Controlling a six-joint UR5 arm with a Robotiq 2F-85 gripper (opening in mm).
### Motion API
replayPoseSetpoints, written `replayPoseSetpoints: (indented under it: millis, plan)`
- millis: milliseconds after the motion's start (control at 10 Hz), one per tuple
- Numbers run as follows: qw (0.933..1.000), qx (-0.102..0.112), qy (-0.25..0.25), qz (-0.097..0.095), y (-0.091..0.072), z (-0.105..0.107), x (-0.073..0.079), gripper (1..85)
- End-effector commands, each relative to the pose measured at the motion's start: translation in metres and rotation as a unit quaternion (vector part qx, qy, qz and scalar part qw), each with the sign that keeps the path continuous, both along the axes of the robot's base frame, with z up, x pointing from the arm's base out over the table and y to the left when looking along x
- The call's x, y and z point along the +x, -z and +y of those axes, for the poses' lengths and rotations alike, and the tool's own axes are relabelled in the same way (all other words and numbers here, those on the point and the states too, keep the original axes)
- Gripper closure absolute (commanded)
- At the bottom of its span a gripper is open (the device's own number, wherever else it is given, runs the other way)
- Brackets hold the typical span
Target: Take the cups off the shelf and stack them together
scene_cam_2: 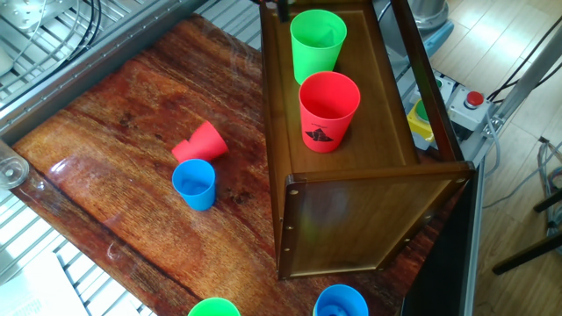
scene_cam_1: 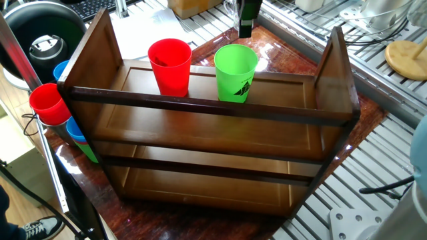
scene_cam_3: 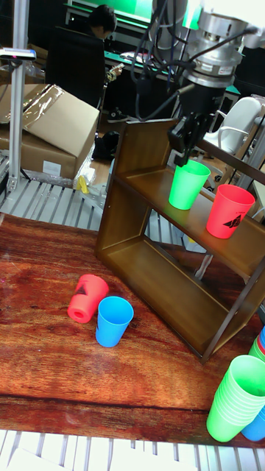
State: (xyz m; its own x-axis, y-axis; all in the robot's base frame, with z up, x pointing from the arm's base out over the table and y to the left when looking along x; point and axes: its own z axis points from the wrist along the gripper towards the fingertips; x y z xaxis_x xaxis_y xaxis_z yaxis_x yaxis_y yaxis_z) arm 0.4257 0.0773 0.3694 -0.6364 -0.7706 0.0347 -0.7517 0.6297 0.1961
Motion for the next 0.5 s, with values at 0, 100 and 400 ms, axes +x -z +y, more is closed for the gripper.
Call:
replayPoseSetpoints:
  millis: [0,100,400]
  plan:
    - [0.9999,0.002,0.01,-0.004,0.005,0.012,0.004,36.7]
    - [0.9999,0.005,0.009,-0.007,0.005,0.014,0.006,34.3]
    - [0.9998,0.003,0.006,-0.021,0.018,0.014,0.014,34.3]
